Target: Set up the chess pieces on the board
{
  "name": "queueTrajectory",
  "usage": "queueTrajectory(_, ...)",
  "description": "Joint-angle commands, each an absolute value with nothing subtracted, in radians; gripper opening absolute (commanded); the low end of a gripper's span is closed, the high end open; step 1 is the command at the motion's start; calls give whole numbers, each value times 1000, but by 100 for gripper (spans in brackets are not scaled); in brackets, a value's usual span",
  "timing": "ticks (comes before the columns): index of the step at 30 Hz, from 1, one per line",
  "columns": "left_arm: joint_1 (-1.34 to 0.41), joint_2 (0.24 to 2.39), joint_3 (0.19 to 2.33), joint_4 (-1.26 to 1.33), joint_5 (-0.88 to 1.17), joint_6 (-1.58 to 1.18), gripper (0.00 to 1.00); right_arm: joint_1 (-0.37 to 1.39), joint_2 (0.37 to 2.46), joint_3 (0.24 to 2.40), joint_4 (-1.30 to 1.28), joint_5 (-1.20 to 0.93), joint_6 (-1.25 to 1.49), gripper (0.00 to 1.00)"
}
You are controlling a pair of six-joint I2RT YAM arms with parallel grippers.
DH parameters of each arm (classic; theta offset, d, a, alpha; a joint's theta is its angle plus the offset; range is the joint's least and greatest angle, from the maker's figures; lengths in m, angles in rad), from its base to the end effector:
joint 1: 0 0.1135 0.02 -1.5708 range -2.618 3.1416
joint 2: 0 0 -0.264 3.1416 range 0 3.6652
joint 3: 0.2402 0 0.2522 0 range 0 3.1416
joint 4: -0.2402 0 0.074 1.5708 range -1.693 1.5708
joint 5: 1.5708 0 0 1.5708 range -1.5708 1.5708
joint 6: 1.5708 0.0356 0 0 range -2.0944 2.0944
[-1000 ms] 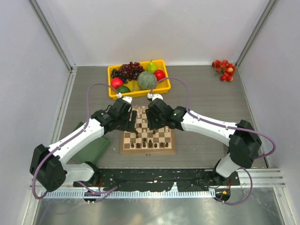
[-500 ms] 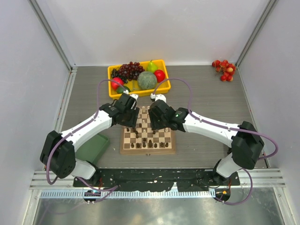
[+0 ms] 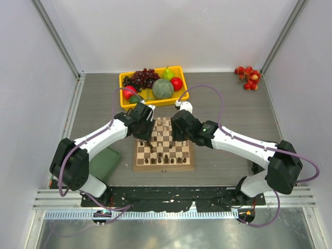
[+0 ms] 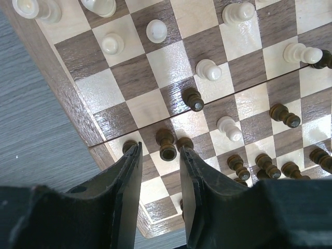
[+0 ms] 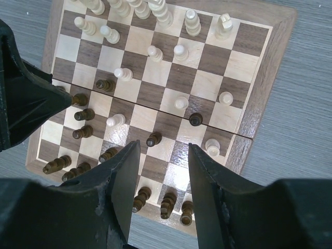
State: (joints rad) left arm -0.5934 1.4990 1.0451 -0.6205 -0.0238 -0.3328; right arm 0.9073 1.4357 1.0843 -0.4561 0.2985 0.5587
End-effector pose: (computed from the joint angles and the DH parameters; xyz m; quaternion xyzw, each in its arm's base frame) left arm 0.2490 -0.1669 0.2270 0.1230 0.9614 -0.0994 0.2249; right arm 0.1990 0.2376 0.2691 -0.1046 0.9134 0.1439 0.3661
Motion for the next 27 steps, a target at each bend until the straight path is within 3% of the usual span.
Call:
queueTrajectory(1,-588,1516,1086,-598,-5,-321,40,902,1405,1081,-414,328,583,49)
queueTrajectory(27,-589,1566,1095,-629,32,-310,31,894,1410,1074,-402,311,583,49)
